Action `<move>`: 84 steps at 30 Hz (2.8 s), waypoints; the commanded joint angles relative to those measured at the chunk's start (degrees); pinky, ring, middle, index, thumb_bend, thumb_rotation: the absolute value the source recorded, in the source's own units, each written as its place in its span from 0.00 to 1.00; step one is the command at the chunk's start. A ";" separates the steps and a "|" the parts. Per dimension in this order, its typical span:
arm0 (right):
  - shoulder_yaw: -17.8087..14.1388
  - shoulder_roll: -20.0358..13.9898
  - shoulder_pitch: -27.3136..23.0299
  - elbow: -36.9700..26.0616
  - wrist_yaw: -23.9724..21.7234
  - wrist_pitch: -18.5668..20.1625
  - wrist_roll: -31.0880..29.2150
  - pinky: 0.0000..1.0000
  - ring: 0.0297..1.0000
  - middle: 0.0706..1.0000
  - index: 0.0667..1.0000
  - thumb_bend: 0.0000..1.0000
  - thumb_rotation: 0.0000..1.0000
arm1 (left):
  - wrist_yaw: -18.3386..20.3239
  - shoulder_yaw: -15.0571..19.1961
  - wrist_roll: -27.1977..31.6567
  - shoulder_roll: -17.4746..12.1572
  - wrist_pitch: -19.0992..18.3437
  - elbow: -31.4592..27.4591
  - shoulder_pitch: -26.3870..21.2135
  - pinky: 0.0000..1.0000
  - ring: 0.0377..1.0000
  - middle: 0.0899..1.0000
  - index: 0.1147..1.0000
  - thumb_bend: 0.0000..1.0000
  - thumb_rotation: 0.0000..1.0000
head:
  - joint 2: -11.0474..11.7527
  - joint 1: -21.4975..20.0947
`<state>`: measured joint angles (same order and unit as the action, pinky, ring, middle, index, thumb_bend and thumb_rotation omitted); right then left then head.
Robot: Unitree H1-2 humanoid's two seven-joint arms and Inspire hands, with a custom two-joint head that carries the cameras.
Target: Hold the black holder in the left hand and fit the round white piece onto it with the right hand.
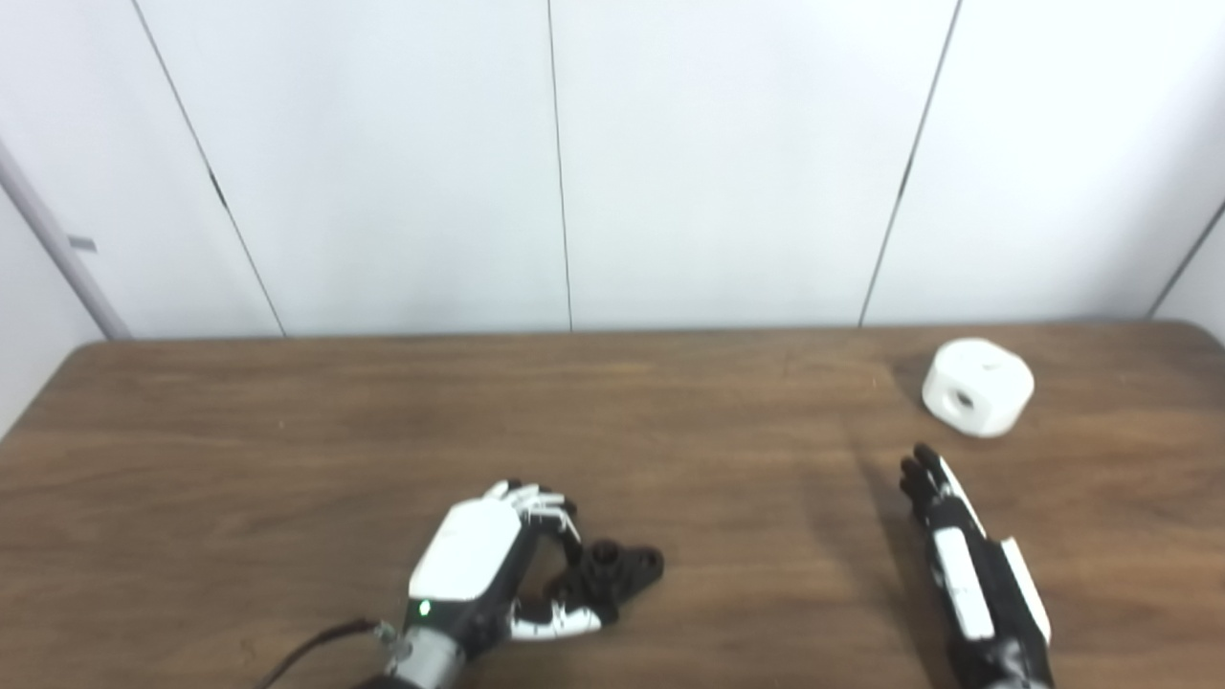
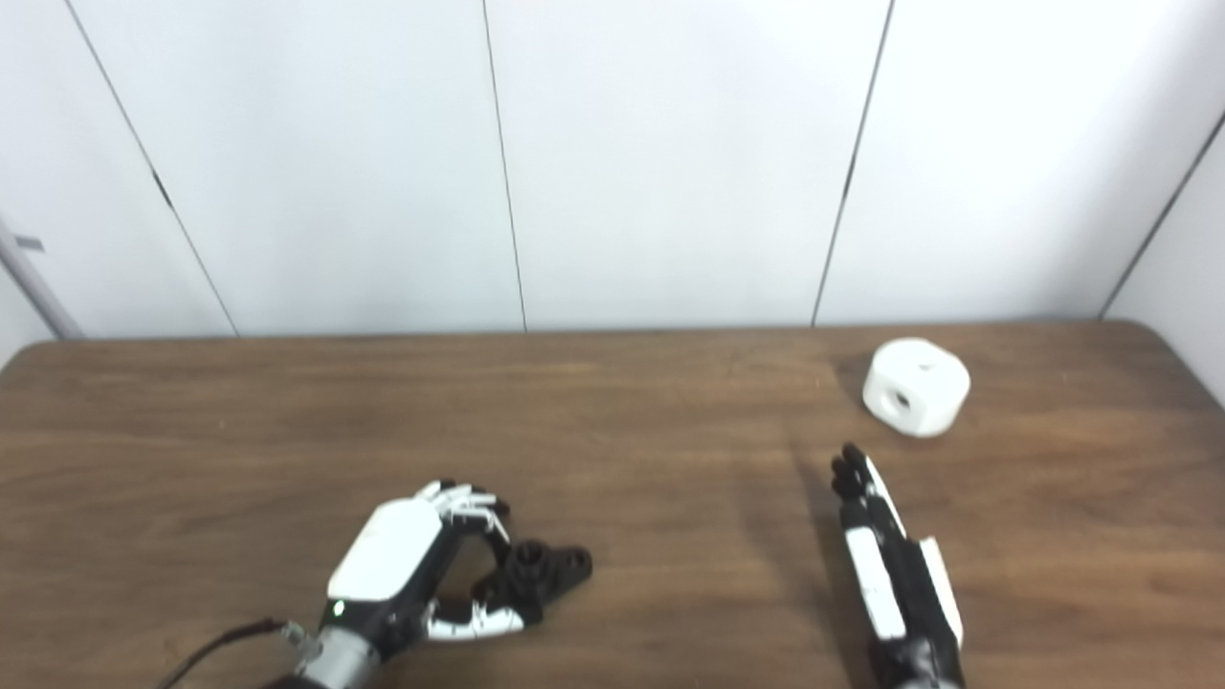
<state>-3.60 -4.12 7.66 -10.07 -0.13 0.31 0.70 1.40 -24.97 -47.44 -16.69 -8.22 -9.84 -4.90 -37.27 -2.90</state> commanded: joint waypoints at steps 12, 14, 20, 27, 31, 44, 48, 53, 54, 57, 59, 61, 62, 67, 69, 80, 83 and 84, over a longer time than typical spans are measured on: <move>-3.54 0.23 -2.61 -11.38 6.59 13.44 9.00 0.99 0.97 0.93 0.76 0.61 0.42 | 4.23 -0.10 0.21 -1.69 2.28 0.64 0.42 0.92 0.85 0.76 0.42 0.52 0.05 | -0.47 -5.76; -4.71 0.07 -3.84 -12.41 7.18 15.15 9.63 1.00 0.99 0.94 0.73 0.64 0.37 | 4.20 0.36 0.49 -1.99 2.92 1.05 0.30 0.92 0.85 0.76 0.42 0.52 0.05 | -0.49 -7.67; -5.28 -1.04 -7.13 -12.91 8.65 18.80 14.89 1.00 0.97 0.91 0.70 0.75 0.36 | 4.26 1.67 1.14 -3.14 5.35 1.71 0.22 0.90 0.83 0.75 0.42 0.52 0.05 | -0.32 -11.81; -3.95 -2.74 -10.28 -12.71 9.40 21.48 22.12 1.00 0.95 0.90 0.71 0.78 0.35 | 4.49 2.58 0.77 -3.69 6.60 1.46 0.86 0.88 0.82 0.74 0.42 0.52 0.05 | -0.24 -15.09; -3.79 -3.61 -12.34 -11.93 10.06 22.55 25.85 0.97 0.93 0.89 0.69 0.81 0.35 | 5.02 2.75 0.70 -3.89 6.92 1.40 1.02 0.87 0.81 0.73 0.42 0.52 0.05 | -0.14 -15.70; -4.84 -8.34 -19.69 -3.28 10.25 24.00 28.12 0.93 0.97 0.96 0.71 0.82 0.31 | 6.09 3.65 1.07 -3.92 8.05 1.75 1.13 0.87 0.82 0.73 0.42 0.52 0.05 | 0.04 -16.92; -3.59 -11.49 -22.53 -0.43 8.76 26.38 31.84 0.92 0.97 0.97 0.73 0.84 0.30 | 6.77 3.85 0.92 -3.97 7.79 1.60 1.27 0.87 0.82 0.74 0.42 0.52 0.05 | -0.01 -17.47; -4.47 -12.86 -25.40 2.78 4.09 26.60 36.81 0.95 0.99 0.99 0.77 0.86 0.27 | 6.33 4.07 0.93 -3.93 8.40 1.82 1.35 0.86 0.82 0.73 0.42 0.52 0.05 | -0.01 -17.47; -4.60 -13.03 -25.89 3.37 3.45 26.60 37.64 0.95 1.00 0.99 0.78 0.87 0.26 | 6.20 4.08 0.82 -3.93 8.57 1.91 1.37 0.86 0.81 0.73 0.42 0.52 0.05 | -0.01 -17.47; -4.88 -13.76 -27.15 5.22 2.17 26.58 39.12 0.98 1.00 1.00 0.79 0.89 0.23 | 6.18 4.06 0.52 -3.88 8.65 2.10 1.48 0.86 0.81 0.73 0.42 0.52 0.05 | -0.01 -17.47; -5.30 -14.04 -27.98 6.40 1.42 26.59 40.02 0.97 1.00 1.00 0.79 0.90 0.23 | 6.26 4.08 0.65 -3.87 8.68 2.11 1.59 0.86 0.81 0.73 0.42 0.52 0.05 | -0.01 -17.47; -5.73 -14.47 -28.81 7.62 0.55 26.60 40.73 0.96 1.00 1.00 0.80 0.91 0.24 | 6.39 4.01 0.51 -3.93 8.63 2.23 1.55 0.86 0.82 0.74 0.42 0.52 0.05 | 0.38 -18.64; -5.96 -14.66 -29.16 8.15 0.18 26.61 40.95 0.97 1.00 1.00 0.81 0.91 0.25 | 6.41 3.97 0.42 -3.92 8.60 2.33 1.50 0.86 0.81 0.74 0.42 0.52 0.05 | 0.46 -18.63; -7.48 -15.65 -31.07 10.66 -2.87 26.59 43.26 1.00 1.00 1.00 0.83 0.91 0.26 | 6.39 4.00 0.16 -3.93 8.40 2.53 1.40 0.86 0.82 0.74 0.42 0.52 0.05 | 0.61 -18.69; -8.26 -15.76 -31.74 11.43 -4.49 26.60 44.89 1.00 1.00 1.00 0.83 0.91 0.28 | 6.39 3.99 -0.01 -3.92 8.29 2.57 1.34 0.86 0.82 0.74 0.42 0.52 0.05 | 0.63 -18.83; -11.26 -15.44 -34.17 14.47 -8.01 26.60 49.55 0.90 0.97 0.98 0.79 0.91 0.28 | 5.94 4.13 0.43 -3.70 8.75 3.18 1.22 0.85 0.82 0.73 0.42 0.52 0.05 | 0.80 -18.60; -11.40 -15.36 -34.34 14.73 -8.48 26.59 49.96 0.88 0.97 0.98 0.77 0.90 0.29 | 5.88 4.17 0.61 -3.61 8.84 3.53 1.18 0.85 0.82 0.74 0.42 0.52 0.05 | 0.74 -18.47; -11.45 -15.31 -34.43 14.92 -8.47 26.59 50.08 0.87 0.96 0.98 0.77 0.90 0.29 | 5.87 4.13 0.51 -3.59 8.83 3.62 1.15 0.85 0.82 0.74 0.42 0.52 0.05 | 0.73 -18.55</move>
<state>-14.55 -18.61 -24.07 6.10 -9.08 26.93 49.88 5.43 -20.45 -46.32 -19.10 0.95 -8.44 -4.93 -36.47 -21.44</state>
